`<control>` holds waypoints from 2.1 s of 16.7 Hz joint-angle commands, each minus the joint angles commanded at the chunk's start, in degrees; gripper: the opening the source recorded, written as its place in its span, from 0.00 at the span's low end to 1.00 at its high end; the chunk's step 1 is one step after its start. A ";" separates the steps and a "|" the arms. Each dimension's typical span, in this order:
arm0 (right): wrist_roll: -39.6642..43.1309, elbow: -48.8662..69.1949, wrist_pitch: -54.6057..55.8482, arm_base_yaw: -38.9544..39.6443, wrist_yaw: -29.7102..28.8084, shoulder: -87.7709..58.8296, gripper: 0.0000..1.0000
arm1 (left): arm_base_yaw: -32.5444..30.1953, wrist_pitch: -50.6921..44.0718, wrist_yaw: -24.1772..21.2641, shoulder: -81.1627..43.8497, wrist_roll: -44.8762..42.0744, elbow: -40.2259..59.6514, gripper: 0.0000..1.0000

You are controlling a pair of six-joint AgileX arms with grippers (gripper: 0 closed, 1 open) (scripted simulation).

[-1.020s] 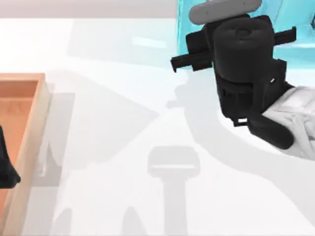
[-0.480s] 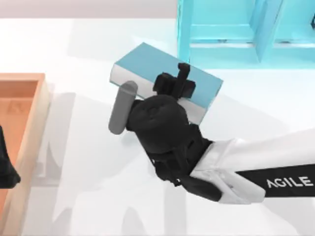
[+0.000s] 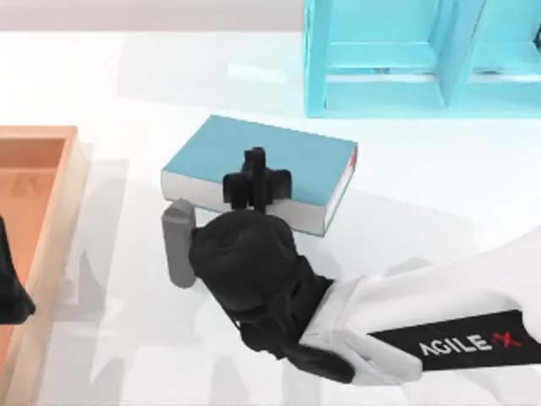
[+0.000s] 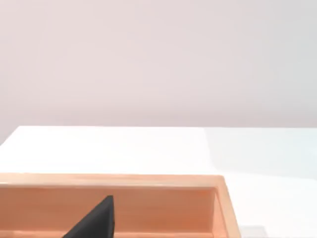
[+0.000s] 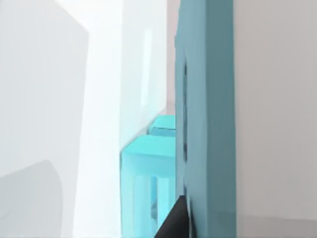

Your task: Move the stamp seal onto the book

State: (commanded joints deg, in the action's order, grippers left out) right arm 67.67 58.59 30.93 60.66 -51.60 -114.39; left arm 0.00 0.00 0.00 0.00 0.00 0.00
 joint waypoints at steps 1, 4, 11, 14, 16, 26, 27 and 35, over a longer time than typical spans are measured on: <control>0.00 0.00 0.00 0.00 0.00 0.00 0.00 | 0.00 0.00 0.00 0.00 0.00 0.00 1.00; -0.42 -0.47 -0.13 -0.15 0.05 0.08 0.00 | 0.00 0.00 0.00 0.00 0.00 0.00 1.00; -0.69 -0.63 -0.43 0.40 -0.45 0.21 0.00 | 0.00 0.00 0.00 0.00 0.00 0.00 1.00; -0.63 -1.05 1.42 0.44 -0.48 -1.20 0.00 | 0.00 0.00 0.00 0.00 0.00 0.00 1.00; -0.65 -1.64 3.74 0.42 -0.49 -3.07 0.00 | 0.00 0.00 0.00 0.00 0.00 0.00 1.00; -0.69 -2.12 5.99 0.40 -0.53 -4.72 0.30 | 0.00 0.00 0.00 0.00 0.00 0.00 1.00; -0.69 -2.12 5.99 0.40 -0.53 -4.72 0.38 | 0.00 0.00 0.00 0.00 0.00 0.00 1.00; -0.69 -2.12 5.99 0.40 -0.53 -4.72 0.98 | 0.00 0.00 0.00 0.00 0.00 0.00 1.00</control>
State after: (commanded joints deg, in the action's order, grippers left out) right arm 66.98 56.46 36.93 61.05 -52.14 -119.12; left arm 0.00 0.00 0.00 0.00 0.00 0.00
